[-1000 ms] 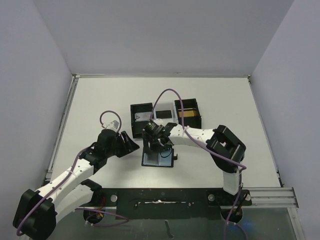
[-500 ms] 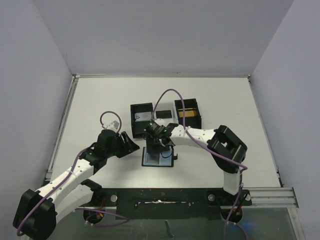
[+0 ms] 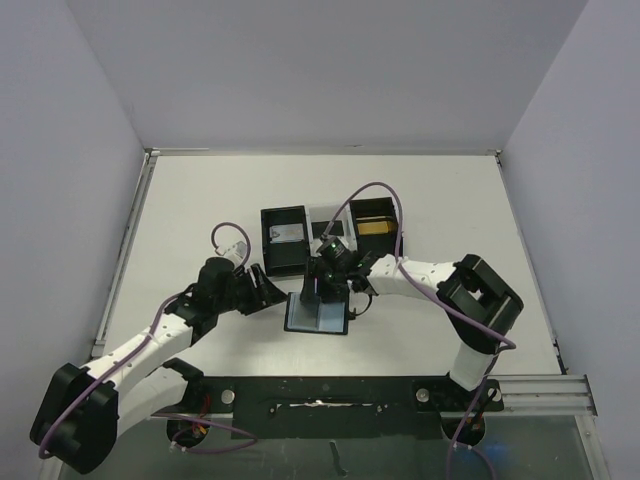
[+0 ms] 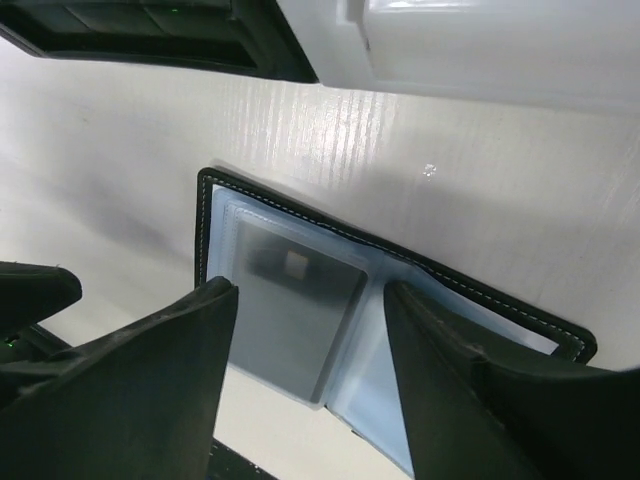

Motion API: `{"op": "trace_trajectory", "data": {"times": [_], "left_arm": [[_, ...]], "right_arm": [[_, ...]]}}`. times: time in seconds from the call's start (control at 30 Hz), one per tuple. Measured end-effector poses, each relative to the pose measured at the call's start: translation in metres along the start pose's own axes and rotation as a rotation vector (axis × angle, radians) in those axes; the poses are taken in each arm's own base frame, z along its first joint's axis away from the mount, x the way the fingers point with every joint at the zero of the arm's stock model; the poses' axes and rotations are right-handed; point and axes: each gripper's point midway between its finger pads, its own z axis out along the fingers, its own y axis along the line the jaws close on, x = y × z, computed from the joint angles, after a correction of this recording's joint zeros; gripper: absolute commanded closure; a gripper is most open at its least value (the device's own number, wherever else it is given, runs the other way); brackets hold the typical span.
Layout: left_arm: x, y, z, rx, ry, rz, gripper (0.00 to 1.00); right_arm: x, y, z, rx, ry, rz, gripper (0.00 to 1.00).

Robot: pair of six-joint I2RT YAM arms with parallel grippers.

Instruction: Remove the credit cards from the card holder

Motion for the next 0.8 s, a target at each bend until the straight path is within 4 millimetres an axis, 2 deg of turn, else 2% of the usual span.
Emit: {"op": "trace_trajectory", "data": {"times": [0.17,0.43,0.53,0.8], "left_arm": [[-0.007,0.004,-0.003,-0.031,-0.043,-0.007,0.51],[-0.019,0.012,-0.015,-0.085,-0.134,-0.015,0.51],[-0.021,0.014,-0.017,-0.097,-0.148,-0.019,0.51],[-0.020,0.018,-0.018,-0.118,-0.150,-0.029,0.51]], "right_arm": [[0.000,0.008,0.000,0.017,-0.003,-0.030,0.26],[-0.001,0.015,0.008,0.141,0.010,-0.083,0.24],[0.000,0.014,0.010,0.189,0.009,-0.102,0.27],[0.000,0.009,0.010,0.239,-0.002,-0.117,0.44]]}}
